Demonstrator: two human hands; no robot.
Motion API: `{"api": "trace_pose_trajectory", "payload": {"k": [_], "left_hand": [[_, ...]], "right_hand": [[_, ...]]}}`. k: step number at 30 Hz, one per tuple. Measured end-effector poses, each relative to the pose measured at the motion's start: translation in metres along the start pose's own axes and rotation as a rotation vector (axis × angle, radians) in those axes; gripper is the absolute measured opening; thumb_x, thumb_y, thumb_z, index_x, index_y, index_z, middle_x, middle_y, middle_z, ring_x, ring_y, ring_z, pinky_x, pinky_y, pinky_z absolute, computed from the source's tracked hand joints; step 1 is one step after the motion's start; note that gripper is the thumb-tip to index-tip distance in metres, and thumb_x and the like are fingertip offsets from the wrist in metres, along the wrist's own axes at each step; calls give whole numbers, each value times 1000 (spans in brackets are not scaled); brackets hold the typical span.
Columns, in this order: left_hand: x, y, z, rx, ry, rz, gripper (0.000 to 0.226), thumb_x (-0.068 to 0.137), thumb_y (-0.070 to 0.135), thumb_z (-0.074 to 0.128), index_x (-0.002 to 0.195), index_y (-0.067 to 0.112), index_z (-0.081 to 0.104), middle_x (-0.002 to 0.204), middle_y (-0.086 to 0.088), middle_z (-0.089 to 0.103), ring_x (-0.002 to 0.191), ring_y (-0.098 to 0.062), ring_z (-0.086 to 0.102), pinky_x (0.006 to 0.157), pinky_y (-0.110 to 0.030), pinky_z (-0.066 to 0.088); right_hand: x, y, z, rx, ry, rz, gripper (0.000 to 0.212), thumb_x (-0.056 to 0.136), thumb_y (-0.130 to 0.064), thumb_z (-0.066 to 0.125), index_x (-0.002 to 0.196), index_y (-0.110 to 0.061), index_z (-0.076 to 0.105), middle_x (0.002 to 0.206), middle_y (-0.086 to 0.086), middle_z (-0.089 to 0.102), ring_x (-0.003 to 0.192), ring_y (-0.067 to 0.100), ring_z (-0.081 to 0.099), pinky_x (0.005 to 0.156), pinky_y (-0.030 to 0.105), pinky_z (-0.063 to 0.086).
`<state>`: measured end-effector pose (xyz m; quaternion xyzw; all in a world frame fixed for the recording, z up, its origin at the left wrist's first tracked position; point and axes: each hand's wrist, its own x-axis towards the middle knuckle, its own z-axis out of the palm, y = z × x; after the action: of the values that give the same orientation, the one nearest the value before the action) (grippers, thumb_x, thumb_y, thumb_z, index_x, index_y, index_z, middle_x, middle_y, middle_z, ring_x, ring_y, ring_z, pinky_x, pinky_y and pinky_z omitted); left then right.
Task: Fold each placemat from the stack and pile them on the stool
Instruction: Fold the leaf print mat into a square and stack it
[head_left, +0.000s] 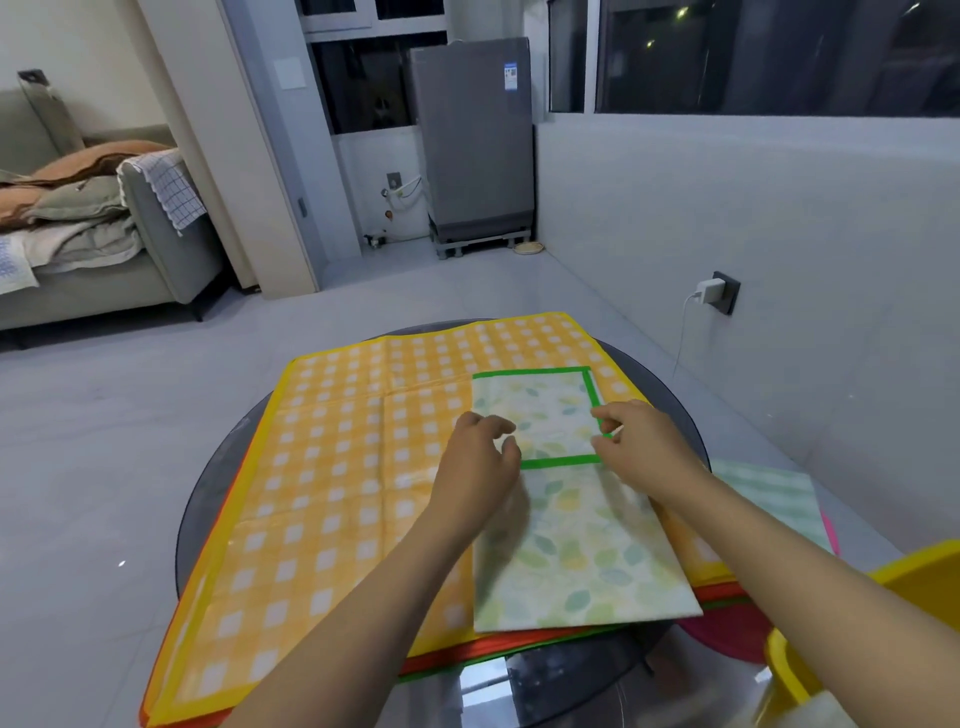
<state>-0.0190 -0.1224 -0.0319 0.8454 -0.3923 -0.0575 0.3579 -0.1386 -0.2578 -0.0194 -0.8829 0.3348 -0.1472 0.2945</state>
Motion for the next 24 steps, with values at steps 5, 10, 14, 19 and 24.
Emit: {"api": "trace_pose_trajectory", "payload": {"k": [5,10,14,19,24], "left_hand": [[12,-7,9,-26,24,-168,36,97,20,44,131,10,50,133,-10,42,64,-5,44,72,-20,33],[22,-11,11,-16,27,-261,43,96,24,50,134,5,40,136,-16,38,102,-27,54,78,-25,36],[32,-18,11,-32,51,-347,41,94,26,54,126,2,45,120,-13,52,100,-26,55,71,-28,39],[37,-22,9,-177,85,-420,18,90,20,61,77,8,56,79,-10,62,66,-21,55,61,-37,48],[30,-23,6,-489,120,-505,22,89,17,62,72,9,51,53,-6,62,33,-11,48,44,-25,42]], "right_hand": [[20,4,11,27,-44,133,28,90,-12,58,114,2,59,88,5,45,83,21,51,75,37,47],[31,8,15,89,9,298,31,90,-16,59,109,9,57,95,23,66,60,26,64,51,27,45],[38,13,18,195,41,362,20,91,-11,57,100,6,59,70,13,64,39,17,54,45,22,43],[40,17,17,340,64,407,20,91,-10,59,74,-4,51,56,8,59,38,19,54,54,31,51],[35,19,11,582,78,433,13,89,-7,62,86,-5,49,69,16,61,41,20,57,51,33,57]]}}
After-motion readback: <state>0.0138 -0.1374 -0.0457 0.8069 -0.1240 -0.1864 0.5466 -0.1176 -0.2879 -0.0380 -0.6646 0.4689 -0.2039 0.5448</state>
